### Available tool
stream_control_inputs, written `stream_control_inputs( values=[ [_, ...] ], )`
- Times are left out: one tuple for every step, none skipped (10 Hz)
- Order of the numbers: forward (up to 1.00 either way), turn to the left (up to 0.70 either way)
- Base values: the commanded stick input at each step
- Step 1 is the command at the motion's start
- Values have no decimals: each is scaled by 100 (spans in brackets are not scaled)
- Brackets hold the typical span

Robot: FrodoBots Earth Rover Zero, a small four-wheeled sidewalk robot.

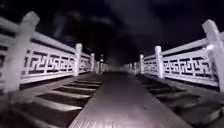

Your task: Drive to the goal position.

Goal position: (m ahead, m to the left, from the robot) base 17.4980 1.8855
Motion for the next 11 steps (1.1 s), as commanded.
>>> stream_control_inputs(
  values=[
    [45,0],
    [45,0],
    [45,0],
    [45,0],
    [45,0],
    [45,0],
    [45,0],
    [45,0],
    [45,0],
    [45,0],
    [45,0]
  ],
)
